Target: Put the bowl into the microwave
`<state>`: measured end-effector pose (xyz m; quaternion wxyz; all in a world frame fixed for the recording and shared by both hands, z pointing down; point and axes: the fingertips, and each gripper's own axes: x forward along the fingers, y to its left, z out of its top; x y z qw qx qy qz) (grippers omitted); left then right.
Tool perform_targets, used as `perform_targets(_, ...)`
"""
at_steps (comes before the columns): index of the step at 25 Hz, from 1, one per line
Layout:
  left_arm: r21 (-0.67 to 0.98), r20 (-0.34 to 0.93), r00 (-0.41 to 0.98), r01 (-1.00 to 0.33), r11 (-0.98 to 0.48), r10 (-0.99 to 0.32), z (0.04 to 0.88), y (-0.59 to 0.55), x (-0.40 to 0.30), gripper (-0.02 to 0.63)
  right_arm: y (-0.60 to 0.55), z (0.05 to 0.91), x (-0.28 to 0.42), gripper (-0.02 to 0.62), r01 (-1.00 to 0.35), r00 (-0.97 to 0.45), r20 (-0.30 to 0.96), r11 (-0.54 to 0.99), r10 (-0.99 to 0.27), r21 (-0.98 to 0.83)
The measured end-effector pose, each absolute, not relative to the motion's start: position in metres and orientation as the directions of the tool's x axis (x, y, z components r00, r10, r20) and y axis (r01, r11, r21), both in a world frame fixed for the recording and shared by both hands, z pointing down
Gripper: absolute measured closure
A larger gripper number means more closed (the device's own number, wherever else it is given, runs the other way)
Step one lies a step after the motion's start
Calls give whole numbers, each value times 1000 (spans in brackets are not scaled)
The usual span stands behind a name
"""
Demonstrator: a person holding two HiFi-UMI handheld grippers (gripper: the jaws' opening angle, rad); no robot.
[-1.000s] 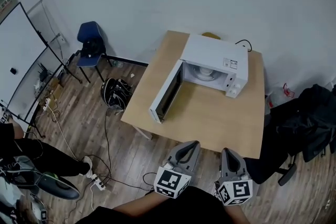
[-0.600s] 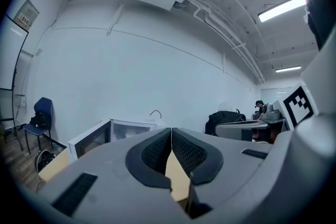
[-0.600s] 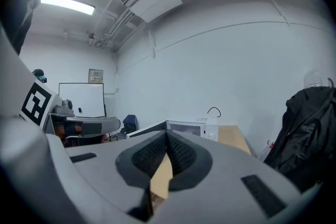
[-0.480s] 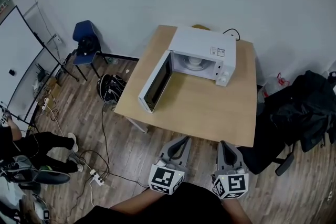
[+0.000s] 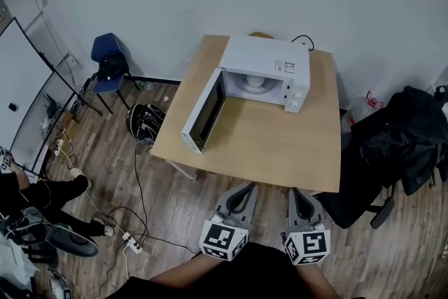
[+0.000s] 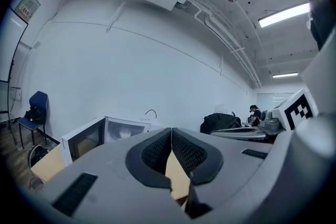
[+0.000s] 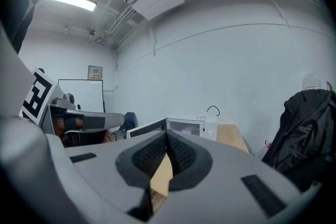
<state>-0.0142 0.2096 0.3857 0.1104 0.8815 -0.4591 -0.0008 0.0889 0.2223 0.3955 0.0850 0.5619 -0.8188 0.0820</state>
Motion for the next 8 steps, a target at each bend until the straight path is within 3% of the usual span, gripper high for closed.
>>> perform_targets(8, 178, 106, 564, -821, -543, -819, 388, 189, -37, 592, 205, 396, 65, 537, -931, -361, 234, 364, -903, -30)
